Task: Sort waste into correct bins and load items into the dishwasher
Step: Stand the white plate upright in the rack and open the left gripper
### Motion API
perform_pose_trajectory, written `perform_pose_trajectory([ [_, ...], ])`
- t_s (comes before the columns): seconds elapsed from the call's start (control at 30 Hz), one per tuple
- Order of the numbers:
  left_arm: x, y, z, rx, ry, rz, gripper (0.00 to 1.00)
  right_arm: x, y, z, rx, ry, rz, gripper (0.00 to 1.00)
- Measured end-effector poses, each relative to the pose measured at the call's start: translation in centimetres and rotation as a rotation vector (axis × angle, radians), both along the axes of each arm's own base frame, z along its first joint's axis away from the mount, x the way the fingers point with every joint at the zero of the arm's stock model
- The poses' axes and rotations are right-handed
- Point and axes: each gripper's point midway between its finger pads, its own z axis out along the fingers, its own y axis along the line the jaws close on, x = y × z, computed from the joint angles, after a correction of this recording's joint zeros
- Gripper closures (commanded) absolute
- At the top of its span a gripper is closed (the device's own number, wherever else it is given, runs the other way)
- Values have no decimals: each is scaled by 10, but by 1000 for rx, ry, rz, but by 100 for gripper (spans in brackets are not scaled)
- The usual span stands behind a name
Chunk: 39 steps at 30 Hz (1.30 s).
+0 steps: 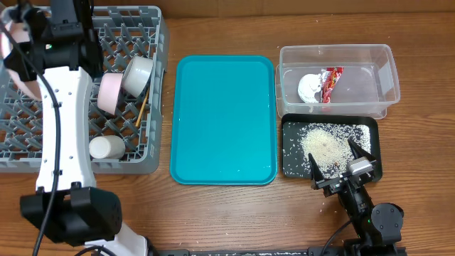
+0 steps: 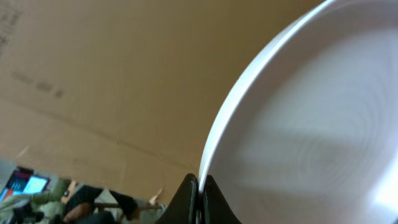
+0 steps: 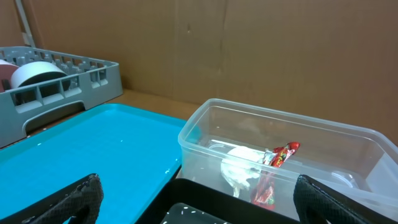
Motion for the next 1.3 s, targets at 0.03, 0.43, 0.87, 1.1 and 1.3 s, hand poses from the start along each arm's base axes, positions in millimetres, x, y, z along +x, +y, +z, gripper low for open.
perform_pose_trajectory([
  [0.03, 7, -1, -5, -14, 26, -30, 96, 0, 0, 0, 0, 1, 0, 1],
  [0.43, 56, -2, -82, -121, 286, -180, 96, 0, 0, 0, 0, 1, 0, 0],
  [0.87, 60, -2, -111, -148, 361, -175, 38, 0, 0, 0, 0, 1, -1, 0],
  [1.1, 55, -39, -97, -243, 300, -279, 27, 0, 0, 0, 0, 1, 0, 0],
  [1.3, 18, -100, -40, -474, 93, -505, 15, 0, 0, 0, 0, 1, 0, 0],
])
